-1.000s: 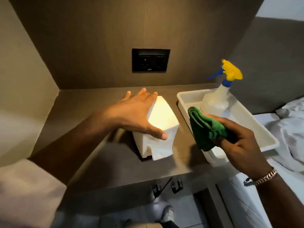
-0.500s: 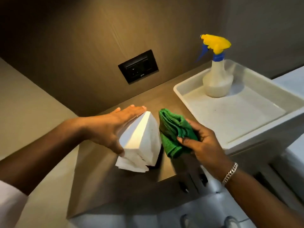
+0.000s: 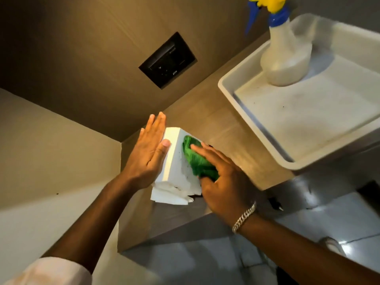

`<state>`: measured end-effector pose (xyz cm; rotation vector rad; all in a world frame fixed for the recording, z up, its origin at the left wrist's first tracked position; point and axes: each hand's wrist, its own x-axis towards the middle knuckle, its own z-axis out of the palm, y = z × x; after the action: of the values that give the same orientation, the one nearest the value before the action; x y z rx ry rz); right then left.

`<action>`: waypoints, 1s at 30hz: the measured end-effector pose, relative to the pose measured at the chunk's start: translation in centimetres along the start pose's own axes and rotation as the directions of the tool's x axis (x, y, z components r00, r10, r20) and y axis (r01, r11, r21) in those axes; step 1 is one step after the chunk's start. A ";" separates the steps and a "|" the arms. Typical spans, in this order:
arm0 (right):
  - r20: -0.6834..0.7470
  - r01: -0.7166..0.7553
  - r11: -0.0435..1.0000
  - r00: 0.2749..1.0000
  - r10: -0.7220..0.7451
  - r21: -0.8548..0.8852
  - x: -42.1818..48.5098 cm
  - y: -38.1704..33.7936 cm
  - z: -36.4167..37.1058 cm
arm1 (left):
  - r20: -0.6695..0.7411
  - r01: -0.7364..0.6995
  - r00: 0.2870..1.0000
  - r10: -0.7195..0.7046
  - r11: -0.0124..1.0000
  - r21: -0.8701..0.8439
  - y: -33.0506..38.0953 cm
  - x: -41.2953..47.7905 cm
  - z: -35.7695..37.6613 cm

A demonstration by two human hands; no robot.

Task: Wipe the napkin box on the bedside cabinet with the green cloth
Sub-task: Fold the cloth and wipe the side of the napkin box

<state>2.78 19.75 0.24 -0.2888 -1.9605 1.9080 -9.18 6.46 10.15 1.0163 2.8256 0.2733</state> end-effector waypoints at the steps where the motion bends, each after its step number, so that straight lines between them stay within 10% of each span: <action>1: 0.012 0.032 0.999 0.999 -0.032 -0.017 -1.1 -0.2 0.1 | -0.007 0.003 1.000 -0.003 1.000 -0.002 0.1 0.0 0.0; 18: 0.167 0.183 0.983 0.968 -0.184 0.022 -4.7 -0.8 -1.2 | -0.020 -0.064 0.998 0.064 0.998 -0.001 -1.0 0.0 0.4; 30: -0.124 0.057 0.998 0.991 -0.055 0.015 -5.8 -0.9 3.3 | -0.043 -0.054 0.998 0.053 0.998 -0.025 -0.8 0.2 0.5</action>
<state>6.75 14.37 0.42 -0.3344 -1.8504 1.8270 -9.72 6.00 9.53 1.0943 2.8276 0.3405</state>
